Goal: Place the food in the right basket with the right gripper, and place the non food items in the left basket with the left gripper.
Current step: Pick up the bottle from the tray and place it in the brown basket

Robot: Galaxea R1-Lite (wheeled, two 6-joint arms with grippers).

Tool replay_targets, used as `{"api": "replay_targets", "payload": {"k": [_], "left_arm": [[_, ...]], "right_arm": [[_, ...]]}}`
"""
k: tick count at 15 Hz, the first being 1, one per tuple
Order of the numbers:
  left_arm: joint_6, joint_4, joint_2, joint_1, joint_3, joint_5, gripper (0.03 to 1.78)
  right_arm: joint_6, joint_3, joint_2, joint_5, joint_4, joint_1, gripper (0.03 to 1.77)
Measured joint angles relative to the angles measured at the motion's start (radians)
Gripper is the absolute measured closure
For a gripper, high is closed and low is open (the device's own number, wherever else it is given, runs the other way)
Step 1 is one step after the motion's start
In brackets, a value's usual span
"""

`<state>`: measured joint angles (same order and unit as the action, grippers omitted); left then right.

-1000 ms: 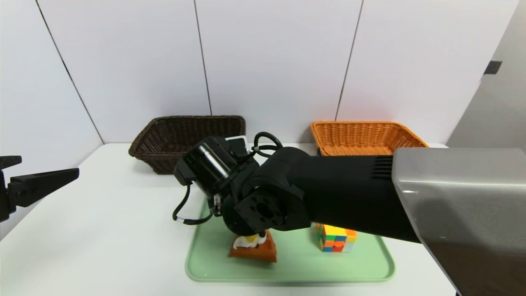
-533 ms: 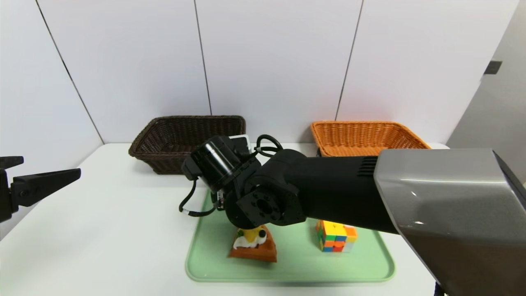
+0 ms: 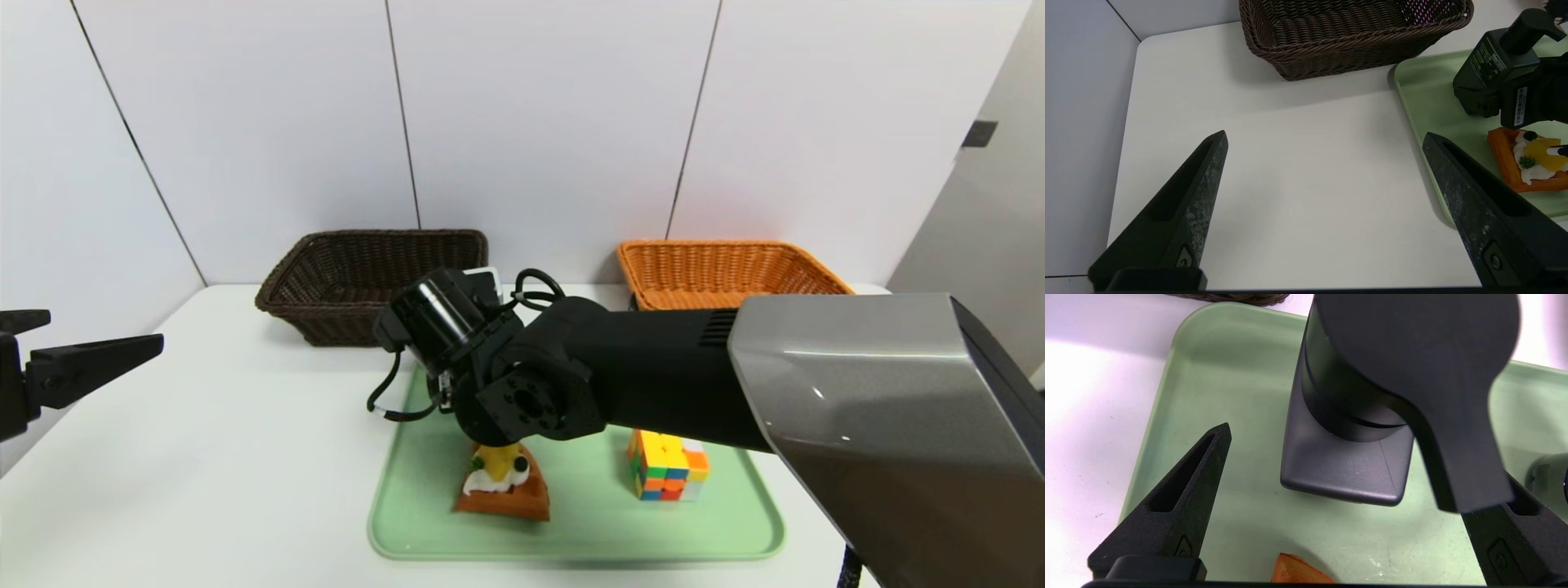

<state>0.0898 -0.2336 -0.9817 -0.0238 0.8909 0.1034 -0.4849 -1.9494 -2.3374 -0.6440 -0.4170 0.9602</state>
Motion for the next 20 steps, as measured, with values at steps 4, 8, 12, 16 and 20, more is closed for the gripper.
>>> {"api": "replay_targets", "payload": {"k": [4, 8, 12, 16, 20], "left_arm": [[0.000, 0.000, -0.003, -0.003, -0.001, 0.000, 0.12], [-0.001, 0.000, -0.004, -0.004, -0.003, 0.000, 0.12], [-0.001, 0.000, -0.005, -0.003, -0.004, 0.000, 0.12], [-0.001, -0.001, -0.005, -0.003, -0.008, 0.000, 0.12], [-0.001, -0.001, -0.006, -0.004, -0.009, 0.000, 0.12]], "right_arm": [[0.026, 0.000, -0.015, 0.000, 0.052, -0.006, 0.09], [0.047, 0.000, -0.031, 0.000, 0.071, -0.011, 0.09], [0.053, 0.000, -0.040, 0.000, 0.077, -0.024, 0.09], [0.058, 0.000, -0.047, -0.005, 0.101, -0.030, 0.30], [0.084, 0.000, -0.054, -0.013, 0.123, -0.034, 0.86]]}}
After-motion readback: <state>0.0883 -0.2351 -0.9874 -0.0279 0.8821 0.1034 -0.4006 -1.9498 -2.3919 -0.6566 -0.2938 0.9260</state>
